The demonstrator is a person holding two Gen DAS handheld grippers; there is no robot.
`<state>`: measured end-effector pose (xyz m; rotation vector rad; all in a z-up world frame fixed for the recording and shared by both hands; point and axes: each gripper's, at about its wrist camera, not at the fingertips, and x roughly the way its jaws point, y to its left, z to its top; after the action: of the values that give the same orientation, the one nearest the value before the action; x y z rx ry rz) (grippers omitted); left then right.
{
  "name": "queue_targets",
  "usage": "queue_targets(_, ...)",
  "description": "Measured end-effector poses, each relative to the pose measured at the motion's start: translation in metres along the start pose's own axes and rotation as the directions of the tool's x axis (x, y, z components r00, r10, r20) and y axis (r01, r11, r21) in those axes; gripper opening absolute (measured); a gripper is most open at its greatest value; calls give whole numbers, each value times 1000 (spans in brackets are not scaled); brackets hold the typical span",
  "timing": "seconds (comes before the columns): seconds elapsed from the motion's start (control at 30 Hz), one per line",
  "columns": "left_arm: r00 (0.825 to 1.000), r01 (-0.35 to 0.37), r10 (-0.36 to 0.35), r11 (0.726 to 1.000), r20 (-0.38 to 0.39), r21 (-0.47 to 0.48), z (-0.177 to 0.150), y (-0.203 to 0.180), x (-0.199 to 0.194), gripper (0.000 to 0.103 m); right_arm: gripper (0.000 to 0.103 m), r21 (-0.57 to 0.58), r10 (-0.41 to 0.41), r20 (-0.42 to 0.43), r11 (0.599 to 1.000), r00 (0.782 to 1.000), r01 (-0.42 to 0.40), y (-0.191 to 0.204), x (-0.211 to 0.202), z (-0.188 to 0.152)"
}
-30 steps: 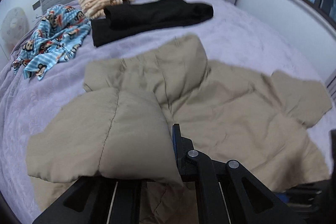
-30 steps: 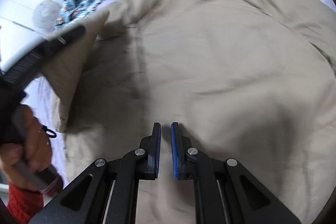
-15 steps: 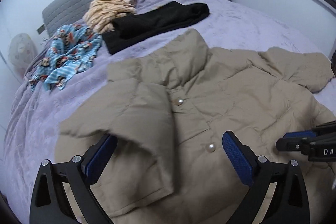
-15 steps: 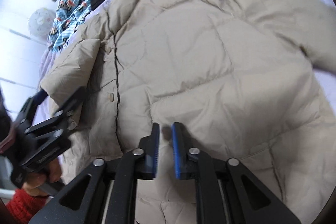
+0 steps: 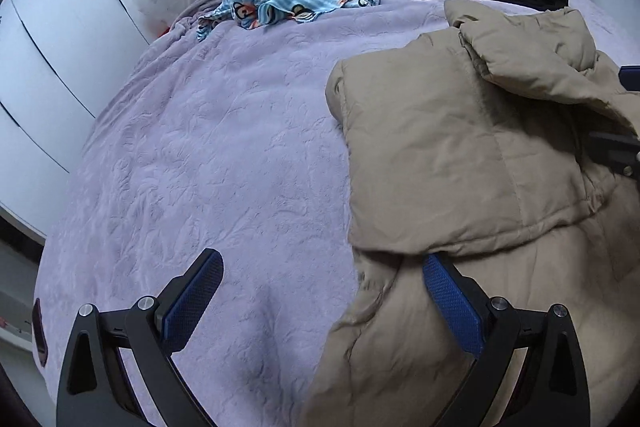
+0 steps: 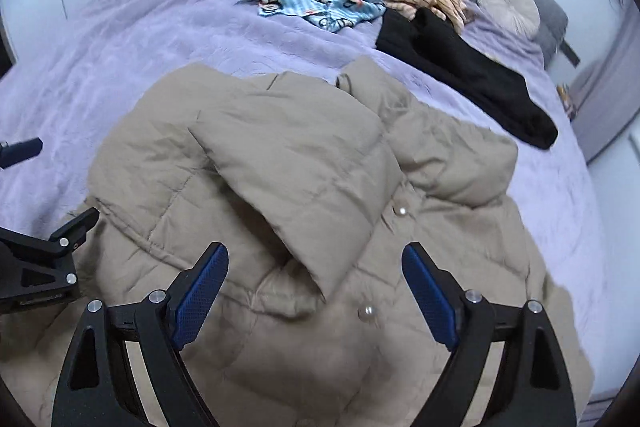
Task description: Fold large clothes
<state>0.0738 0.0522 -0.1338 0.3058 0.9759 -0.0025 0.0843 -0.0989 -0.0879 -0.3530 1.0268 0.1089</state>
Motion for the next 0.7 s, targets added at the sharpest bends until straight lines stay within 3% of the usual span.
queue_targets(0.1, 998, -63, 63, 996, -5, -66, 9, 2, 18, 101, 91, -32, -44, -36, 999, 998, 42, 7, 27, 22)
queue_targets(0.17, 998, -47, 42, 987, -39, -151, 11, 17, 29, 101, 90, 39, -67, -30, 997, 997, 68, -14, 30, 30)
queue_targets(0.27, 999, -13, 2, 978, -50, -207, 7, 27, 33, 101, 90, 265, -93, -33, 959, 995, 99, -74, 26, 19)
queue_targets(0.33, 999, -15, 6, 984, -51, -175, 7, 24, 35, 101, 89, 469, -47, -68, 880, 997, 73, -121, 30, -12)
queue_targets(0.4, 998, 14, -23, 990, -65, -142, 8, 22, 33, 101, 68, 656, 90, -76, 755, 993, -18, -159, 42, -53)
queue_targets(0.43, 995, 47, -58, 990, -76, -132, 8, 24, 29, 101, 30, 730, 179, -60, 679, 982, -80, -170, 51, -75)
queue_targets(0.47, 991, 95, -106, 987, -85, -127, 7, 27, 23, 101, 15, 776, 245, -54, 621, 968, -114, -176, 60, -90)
queue_targets(0.53, 965, 237, -250, 961, -82, -142, 7, 38, 4, 101, 13, 840, 320, 13, 511, 947, -183, -185, 69, -116)
queue_targets(0.57, 941, 315, -331, 934, -76, -166, 9, 48, -6, 101, 13, 847, 329, 37, 491, 944, -204, -184, 68, -120)
queue_targets(0.63, 880, 446, -471, 862, -55, -241, 19, 70, -17, 101, 13, 841, 329, 52, 496, 943, -219, -182, 67, -121)
queue_targets(0.7, 842, 501, -539, 801, -27, -328, 38, 90, -10, 101, 13, 828, 322, 49, 517, 946, -219, -178, 68, -120)
